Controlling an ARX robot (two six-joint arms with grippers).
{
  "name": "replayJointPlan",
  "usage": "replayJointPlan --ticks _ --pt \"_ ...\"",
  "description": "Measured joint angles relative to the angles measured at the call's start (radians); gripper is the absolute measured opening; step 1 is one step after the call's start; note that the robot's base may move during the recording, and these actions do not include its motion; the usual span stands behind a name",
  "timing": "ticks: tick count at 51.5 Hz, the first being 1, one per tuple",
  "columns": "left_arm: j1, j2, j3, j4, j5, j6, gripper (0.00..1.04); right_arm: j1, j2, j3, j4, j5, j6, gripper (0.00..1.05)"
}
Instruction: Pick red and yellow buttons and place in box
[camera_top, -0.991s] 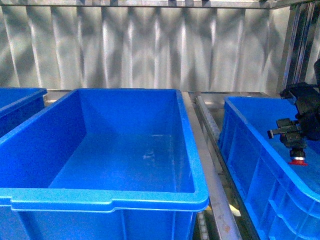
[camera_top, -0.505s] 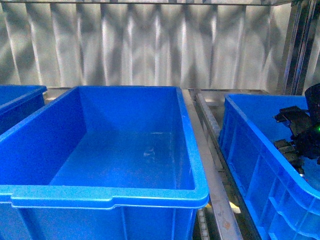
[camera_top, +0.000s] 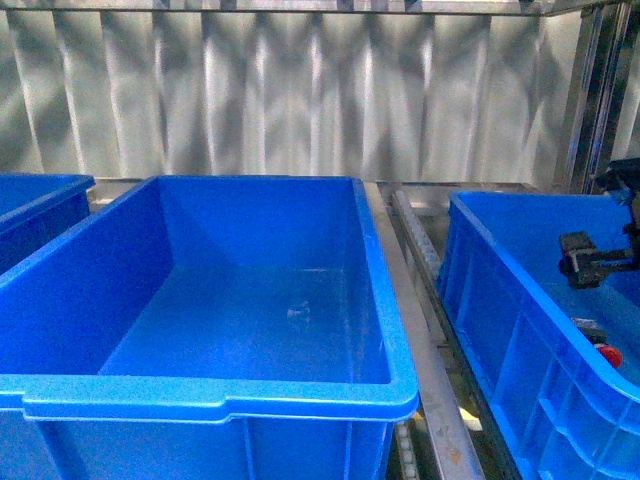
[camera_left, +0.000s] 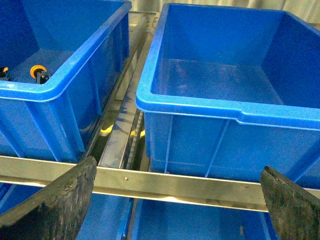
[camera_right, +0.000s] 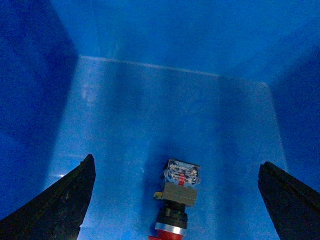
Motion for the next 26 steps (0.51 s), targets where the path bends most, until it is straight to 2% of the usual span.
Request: replayJointPlan --ticks 8,26 --pt "0.0 0.0 0.0 0.0 0.0 0.0 0.97 -0.04 -0.182 -0.184 0.101 -0.101 0.085 0.98" --pt "0.0 0.0 0.0 0.0 0.0 0.0 0.97 -0.147 -0.539 -0.532 0.2 -0.314 0.181 0.98"
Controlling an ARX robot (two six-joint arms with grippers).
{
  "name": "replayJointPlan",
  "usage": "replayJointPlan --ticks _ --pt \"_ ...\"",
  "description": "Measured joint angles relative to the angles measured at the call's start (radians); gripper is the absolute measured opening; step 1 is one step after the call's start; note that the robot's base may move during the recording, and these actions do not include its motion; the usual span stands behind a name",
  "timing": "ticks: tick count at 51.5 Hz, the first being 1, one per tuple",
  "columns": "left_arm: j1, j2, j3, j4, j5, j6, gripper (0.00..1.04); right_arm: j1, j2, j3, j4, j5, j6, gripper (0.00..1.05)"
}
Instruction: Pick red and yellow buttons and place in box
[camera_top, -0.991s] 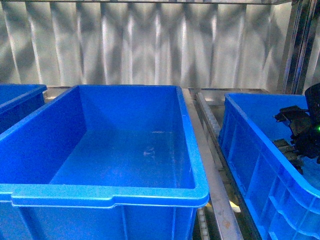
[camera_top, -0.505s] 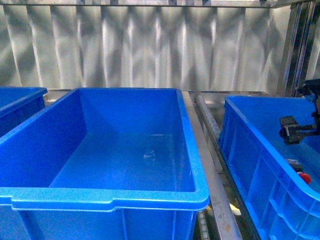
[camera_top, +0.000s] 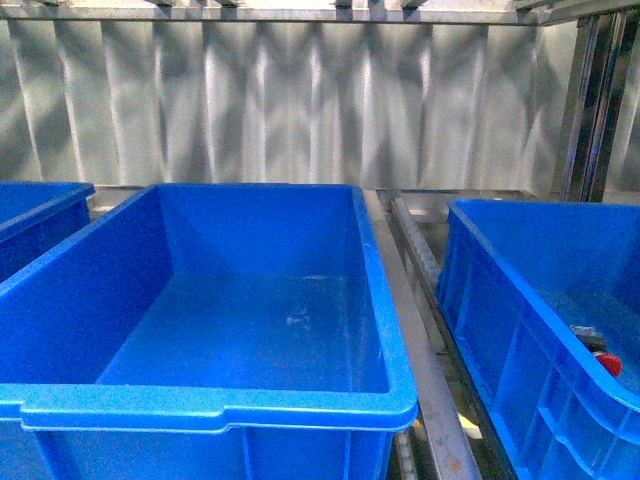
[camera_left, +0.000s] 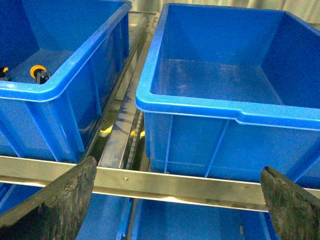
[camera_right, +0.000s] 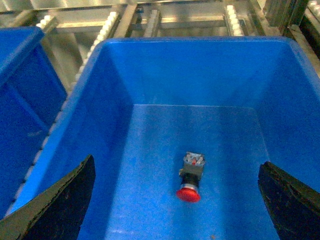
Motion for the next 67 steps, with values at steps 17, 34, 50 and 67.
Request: replayJointPlan --ticks 17,34,50,67 --pt "0.0 0.0 0.0 0.0 0.0 0.0 0.97 0.081 -0.568 -0.575 0.098 0.047 0.002 0.45" --pt "0.0 0.0 0.0 0.0 0.0 0.0 0.97 0.262 -0.987 -0.784 -0.069 0.224 0.0 0.04" --pt "0.0 0.0 0.0 0.0 0.0 0.0 0.97 0.408 -1.107 -0.892 -0.087 0.36 0.0 0.04" --pt "0.0 0.0 0.0 0.0 0.0 0.0 0.97 0.412 -1.201 -0.945 -0.13 0.369 0.0 0.04"
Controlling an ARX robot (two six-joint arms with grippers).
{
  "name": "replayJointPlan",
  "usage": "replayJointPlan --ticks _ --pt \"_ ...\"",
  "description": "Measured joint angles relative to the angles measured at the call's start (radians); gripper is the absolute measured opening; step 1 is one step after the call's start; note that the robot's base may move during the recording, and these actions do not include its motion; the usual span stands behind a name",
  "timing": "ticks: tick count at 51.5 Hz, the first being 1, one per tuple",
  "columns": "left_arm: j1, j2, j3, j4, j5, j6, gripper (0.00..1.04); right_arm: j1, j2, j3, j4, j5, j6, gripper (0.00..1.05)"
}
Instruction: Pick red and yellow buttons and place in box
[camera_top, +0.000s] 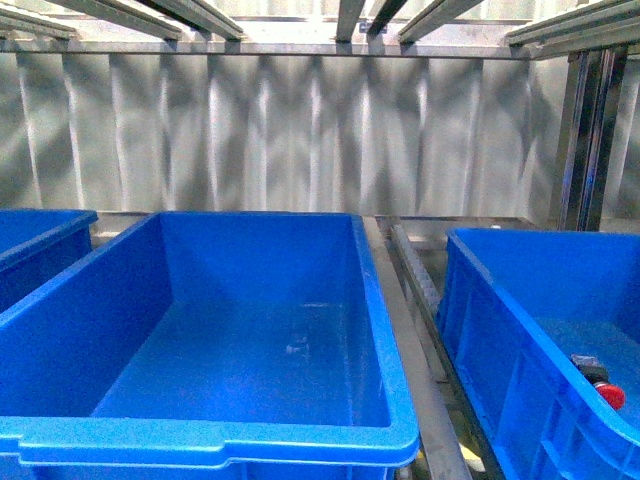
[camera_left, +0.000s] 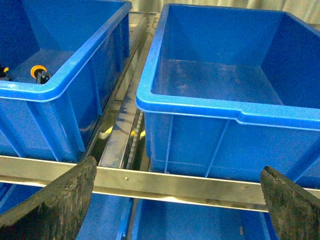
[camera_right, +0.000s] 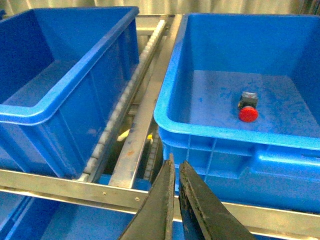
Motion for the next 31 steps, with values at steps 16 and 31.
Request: replayJointPlan --ticks 16,31 --pt "0.0 0.0 0.0 0.0 0.0 0.0 0.97 0.001 -0.074 -0.03 -0.043 0.0 0.0 0.04" --pt "0.0 0.0 0.0 0.0 0.0 0.0 0.97 0.002 -0.23 -0.041 -0.201 -0.002 0.0 0.04"
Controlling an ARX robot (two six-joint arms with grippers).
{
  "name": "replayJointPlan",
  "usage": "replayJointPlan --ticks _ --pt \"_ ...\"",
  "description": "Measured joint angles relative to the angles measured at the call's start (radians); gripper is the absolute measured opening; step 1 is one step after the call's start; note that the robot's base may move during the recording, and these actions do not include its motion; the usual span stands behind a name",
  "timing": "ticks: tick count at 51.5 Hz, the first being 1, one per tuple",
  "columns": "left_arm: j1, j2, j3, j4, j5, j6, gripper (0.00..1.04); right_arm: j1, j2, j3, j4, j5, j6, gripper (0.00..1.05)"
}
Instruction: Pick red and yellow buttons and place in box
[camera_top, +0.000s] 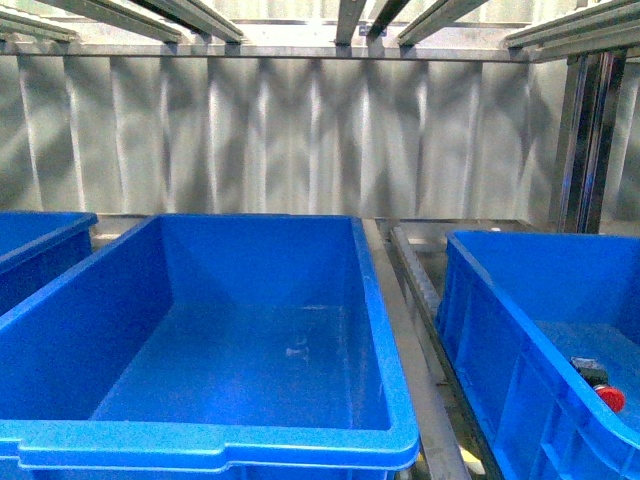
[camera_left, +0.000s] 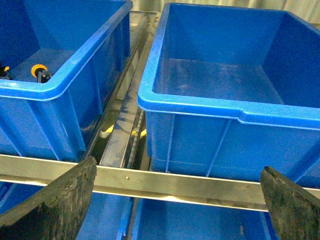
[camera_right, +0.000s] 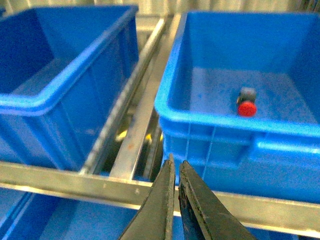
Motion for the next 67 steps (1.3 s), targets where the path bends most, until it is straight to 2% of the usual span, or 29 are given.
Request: replayJointPlan --ticks 12,23,36,67 --pt "0.0 0.0 0.0 0.0 0.0 0.0 0.97 0.0 -0.059 0.0 -0.029 0.002 0.0 0.06" --pt "0.0 0.0 0.0 0.0 0.0 0.0 0.97 0.0 -0.061 0.0 -0.029 0.002 -0.001 0.58" --pt "0.0 0.0 0.0 0.0 0.0 0.0 0.97 0.0 -0.061 0.0 -0.029 0.002 0.0 0.99" --pt "0.001 0.0 0.0 0.0 0.003 0.0 0.97 0.001 -0.061 0.0 -0.029 0.008 0.0 0.98"
